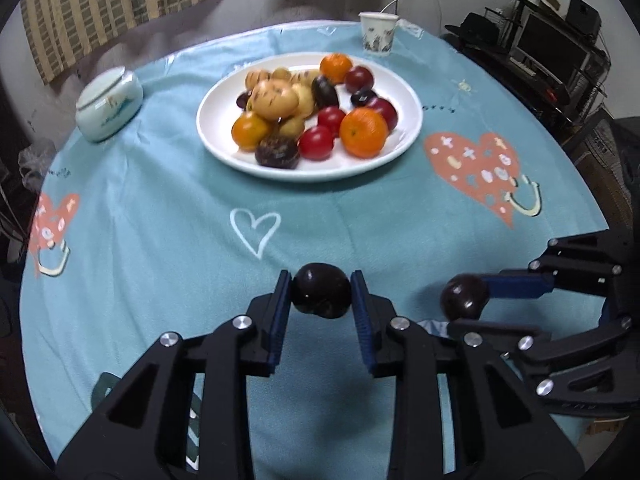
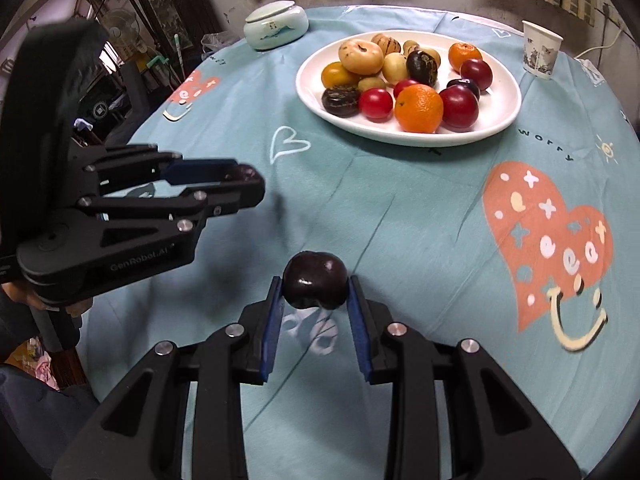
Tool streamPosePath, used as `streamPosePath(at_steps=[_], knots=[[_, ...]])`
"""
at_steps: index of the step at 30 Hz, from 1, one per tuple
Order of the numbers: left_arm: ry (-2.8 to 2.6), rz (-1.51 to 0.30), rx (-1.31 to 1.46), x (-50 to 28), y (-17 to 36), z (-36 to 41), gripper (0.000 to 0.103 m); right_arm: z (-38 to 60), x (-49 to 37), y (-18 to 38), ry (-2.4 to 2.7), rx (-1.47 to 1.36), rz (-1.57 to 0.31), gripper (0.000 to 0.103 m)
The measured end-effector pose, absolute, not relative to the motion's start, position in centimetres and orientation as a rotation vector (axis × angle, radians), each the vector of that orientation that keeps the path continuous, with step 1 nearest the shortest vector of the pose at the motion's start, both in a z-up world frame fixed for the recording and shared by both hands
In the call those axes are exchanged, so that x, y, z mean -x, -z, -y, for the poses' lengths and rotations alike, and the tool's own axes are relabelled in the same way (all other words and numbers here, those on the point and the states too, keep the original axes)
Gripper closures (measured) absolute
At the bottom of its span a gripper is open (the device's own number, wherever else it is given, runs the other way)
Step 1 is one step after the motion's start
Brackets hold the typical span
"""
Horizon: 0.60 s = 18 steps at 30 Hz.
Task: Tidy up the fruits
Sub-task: 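Carry both dark plums onto the plate and open both tools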
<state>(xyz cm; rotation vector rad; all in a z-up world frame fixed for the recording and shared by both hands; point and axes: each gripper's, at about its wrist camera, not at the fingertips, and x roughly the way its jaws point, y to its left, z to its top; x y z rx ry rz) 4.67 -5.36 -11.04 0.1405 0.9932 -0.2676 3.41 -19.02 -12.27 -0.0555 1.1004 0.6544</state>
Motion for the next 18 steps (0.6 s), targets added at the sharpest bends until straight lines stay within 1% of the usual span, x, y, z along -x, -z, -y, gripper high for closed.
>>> streamPosePath(at_steps=[7,18], knots=[[0.306,-0.930,-0.165,-3.1,7.8,6.2,0.073,19.6,-1.5,10.4,-0.622,0.009,-1.058,0.071],[0.319,-0.909,-0.174,-2.9,6.6,6.1,0.072,19.8,-1.3,9.7,-0.617,-0.015,-1.042,0.071]])
